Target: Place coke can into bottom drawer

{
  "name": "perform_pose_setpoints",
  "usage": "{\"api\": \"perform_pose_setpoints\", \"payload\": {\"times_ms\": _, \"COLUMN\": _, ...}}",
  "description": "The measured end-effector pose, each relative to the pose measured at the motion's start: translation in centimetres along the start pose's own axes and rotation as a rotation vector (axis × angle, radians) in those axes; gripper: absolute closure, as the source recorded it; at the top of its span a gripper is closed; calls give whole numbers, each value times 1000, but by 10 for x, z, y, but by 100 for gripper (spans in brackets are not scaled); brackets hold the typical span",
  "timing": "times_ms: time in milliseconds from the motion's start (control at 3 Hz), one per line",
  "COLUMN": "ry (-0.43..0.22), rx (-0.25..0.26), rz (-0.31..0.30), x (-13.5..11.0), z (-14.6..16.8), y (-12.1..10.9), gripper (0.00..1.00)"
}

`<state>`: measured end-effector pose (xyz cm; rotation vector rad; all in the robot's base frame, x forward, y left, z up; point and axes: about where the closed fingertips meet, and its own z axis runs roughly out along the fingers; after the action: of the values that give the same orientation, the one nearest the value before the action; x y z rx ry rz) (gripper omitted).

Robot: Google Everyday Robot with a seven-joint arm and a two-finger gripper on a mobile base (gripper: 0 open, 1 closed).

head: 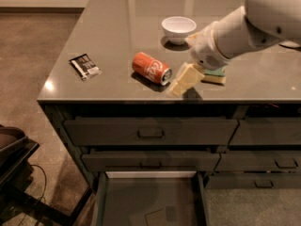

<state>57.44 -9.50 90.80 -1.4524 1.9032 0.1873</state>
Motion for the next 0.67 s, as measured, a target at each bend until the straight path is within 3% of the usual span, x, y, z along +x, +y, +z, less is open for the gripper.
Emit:
{"api": "perform_pose_setpoints", "payload": {"times_ms": 333, "ry": -87, "rx": -56, "rz": -14, "x": -34, "z": 36, "y": -14, "gripper": 0}}
{"api": "perform_pose_setpoints", "payload": {"times_ms": 667, "ry": -119, "rx": -118, "rz": -16, "x": -61, "z": 96, "y": -25, "gripper": 0}}
